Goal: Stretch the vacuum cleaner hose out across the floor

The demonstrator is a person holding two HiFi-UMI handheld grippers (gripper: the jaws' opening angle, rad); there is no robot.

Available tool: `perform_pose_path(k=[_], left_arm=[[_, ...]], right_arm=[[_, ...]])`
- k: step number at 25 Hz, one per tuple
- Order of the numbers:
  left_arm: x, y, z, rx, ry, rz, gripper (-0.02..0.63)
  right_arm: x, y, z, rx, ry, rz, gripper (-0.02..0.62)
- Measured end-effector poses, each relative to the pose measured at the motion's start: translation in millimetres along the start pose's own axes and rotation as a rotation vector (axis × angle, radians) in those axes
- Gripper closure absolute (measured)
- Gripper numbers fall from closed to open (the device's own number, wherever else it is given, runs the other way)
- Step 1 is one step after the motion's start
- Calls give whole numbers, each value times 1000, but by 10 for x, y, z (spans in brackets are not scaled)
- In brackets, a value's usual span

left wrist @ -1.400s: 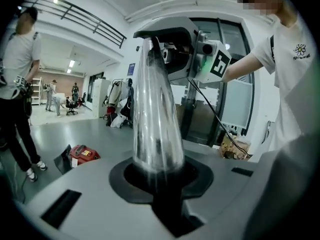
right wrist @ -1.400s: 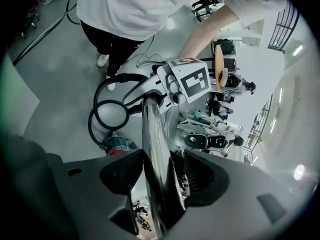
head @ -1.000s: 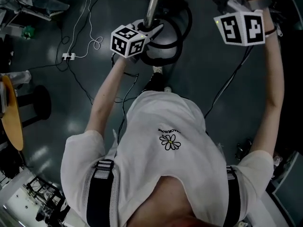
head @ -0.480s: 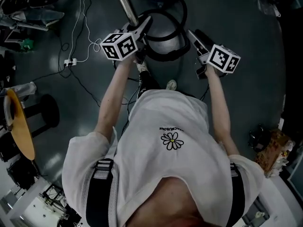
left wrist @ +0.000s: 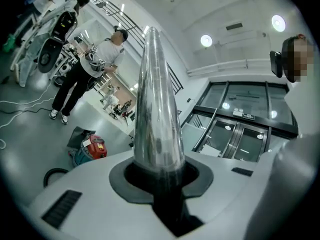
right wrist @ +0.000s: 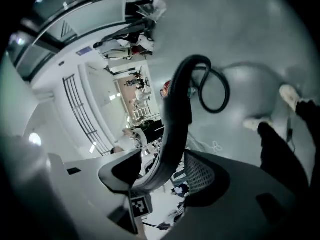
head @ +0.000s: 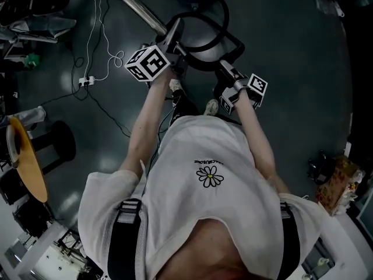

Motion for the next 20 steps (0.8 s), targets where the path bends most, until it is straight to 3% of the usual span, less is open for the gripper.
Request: perform_pose_path(k=[4,8,9,10,12,16,20], left_arm=[[-134,96,-32,-40,38,70,517],[-228,217,-22,-44,73,122,517],[-239,245,-14,-34,82,124,517],[-249,268,-10,-15,89,117,517],[-271,301,-22,50,84,87,514],[-316,415,-40,223,24,41,471],[-361,568,91,266,98,126,457]], right_arm=[[186,262,-344,45,-182,-156,327],[386,308,-517,4,-353,-275,327],[400,295,-490,-7,-354,-263,335],[412,276,-446,-21,-349,-239,416],[457,181,-351,-70,-343,-186,458],[642,-161,-179,-184,-352,-39,483],[894,-429,-63,-241,-374,107,493]])
Point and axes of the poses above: the fingertips, and each gripper's own axes: z backward along the fingers, x to its left, y out of its underside, the point moved 6 cm from there along z, backward along the fingers, and after that the axes turned 13 degrees about z, right-handed, at the moved point
